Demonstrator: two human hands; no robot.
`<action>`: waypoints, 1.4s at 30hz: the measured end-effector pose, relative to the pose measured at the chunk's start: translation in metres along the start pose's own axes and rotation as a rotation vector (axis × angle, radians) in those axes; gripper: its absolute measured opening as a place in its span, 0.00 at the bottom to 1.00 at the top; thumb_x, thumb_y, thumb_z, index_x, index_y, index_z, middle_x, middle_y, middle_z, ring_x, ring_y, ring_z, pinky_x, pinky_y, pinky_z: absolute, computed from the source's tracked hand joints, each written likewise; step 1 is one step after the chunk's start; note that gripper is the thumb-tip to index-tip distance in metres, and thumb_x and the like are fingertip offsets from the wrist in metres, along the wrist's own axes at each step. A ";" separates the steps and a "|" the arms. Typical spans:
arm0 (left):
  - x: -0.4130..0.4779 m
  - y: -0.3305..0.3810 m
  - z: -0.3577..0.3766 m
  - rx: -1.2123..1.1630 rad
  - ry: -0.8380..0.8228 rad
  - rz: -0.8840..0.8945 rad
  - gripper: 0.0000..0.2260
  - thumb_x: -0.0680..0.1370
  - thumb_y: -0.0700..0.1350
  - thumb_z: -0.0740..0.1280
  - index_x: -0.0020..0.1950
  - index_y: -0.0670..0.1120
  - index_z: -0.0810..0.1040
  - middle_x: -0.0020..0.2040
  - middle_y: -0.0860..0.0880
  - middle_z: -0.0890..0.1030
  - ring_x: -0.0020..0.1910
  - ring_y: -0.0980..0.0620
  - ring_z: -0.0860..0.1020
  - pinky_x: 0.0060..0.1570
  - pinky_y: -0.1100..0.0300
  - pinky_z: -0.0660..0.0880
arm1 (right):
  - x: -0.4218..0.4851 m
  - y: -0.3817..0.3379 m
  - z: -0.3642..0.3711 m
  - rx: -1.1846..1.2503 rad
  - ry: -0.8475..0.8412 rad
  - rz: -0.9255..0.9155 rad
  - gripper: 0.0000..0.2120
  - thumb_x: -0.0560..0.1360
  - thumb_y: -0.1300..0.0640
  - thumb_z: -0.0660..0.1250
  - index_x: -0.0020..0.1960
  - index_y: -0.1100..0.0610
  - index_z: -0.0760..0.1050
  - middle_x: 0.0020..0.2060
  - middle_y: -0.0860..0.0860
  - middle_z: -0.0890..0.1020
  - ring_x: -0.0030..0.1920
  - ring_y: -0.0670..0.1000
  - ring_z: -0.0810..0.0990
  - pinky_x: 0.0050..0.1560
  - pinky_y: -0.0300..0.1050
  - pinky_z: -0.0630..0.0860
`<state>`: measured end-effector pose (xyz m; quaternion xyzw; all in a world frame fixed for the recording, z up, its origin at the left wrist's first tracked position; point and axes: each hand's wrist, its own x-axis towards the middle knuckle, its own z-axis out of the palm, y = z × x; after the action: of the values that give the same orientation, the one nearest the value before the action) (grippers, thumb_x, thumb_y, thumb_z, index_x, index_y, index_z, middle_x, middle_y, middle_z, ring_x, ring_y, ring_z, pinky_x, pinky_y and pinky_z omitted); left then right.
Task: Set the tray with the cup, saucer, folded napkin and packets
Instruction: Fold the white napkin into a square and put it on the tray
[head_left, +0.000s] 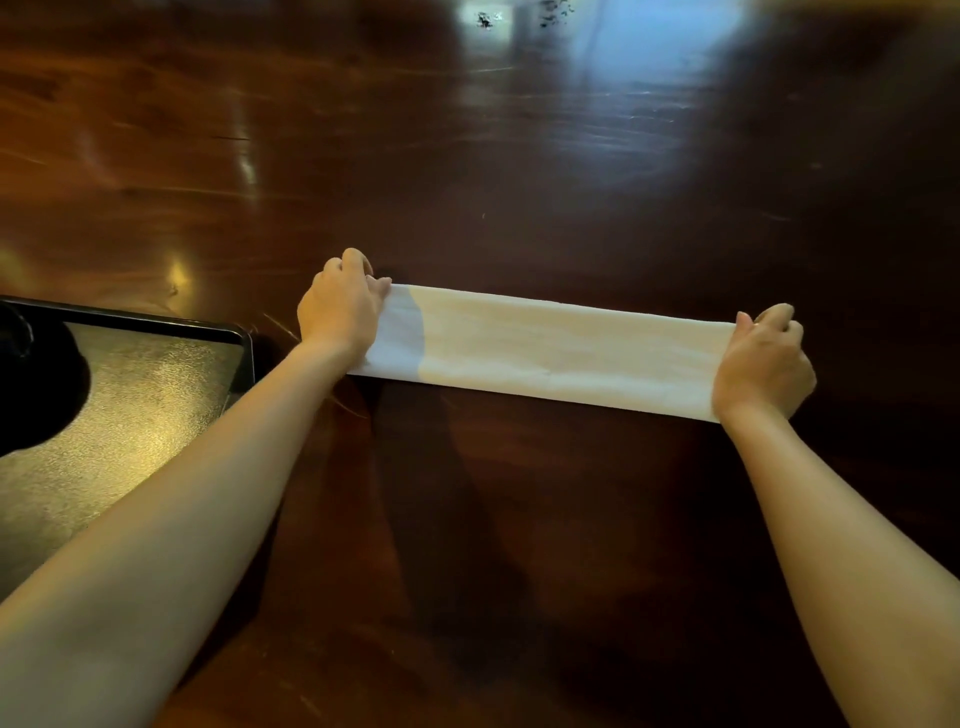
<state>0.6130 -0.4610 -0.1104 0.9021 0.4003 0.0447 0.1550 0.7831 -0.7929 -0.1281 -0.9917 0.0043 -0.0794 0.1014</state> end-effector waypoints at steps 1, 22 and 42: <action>0.003 -0.002 -0.002 -0.014 -0.044 -0.001 0.13 0.80 0.52 0.60 0.54 0.43 0.71 0.53 0.43 0.75 0.49 0.43 0.74 0.41 0.52 0.69 | 0.000 -0.001 0.000 -0.002 -0.010 0.020 0.18 0.81 0.51 0.53 0.59 0.65 0.66 0.52 0.64 0.77 0.49 0.66 0.78 0.45 0.58 0.73; -0.030 -0.031 -0.069 -0.836 -0.873 -0.090 0.27 0.51 0.63 0.79 0.40 0.46 0.81 0.36 0.51 0.84 0.36 0.55 0.83 0.33 0.64 0.79 | 0.022 0.014 -0.051 0.471 -0.143 0.091 0.19 0.79 0.43 0.54 0.44 0.59 0.70 0.32 0.47 0.69 0.32 0.44 0.69 0.33 0.40 0.66; -0.040 -0.030 -0.096 -0.863 -0.741 -0.290 0.18 0.64 0.52 0.76 0.49 0.46 0.81 0.47 0.46 0.83 0.42 0.52 0.83 0.39 0.60 0.81 | 0.013 0.034 -0.101 0.904 -0.693 0.201 0.11 0.77 0.46 0.61 0.52 0.52 0.75 0.48 0.51 0.79 0.46 0.49 0.79 0.44 0.48 0.78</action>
<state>0.5443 -0.4481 -0.0269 0.6488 0.3843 -0.1366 0.6424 0.7806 -0.8471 -0.0353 -0.8127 0.0305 0.2663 0.5174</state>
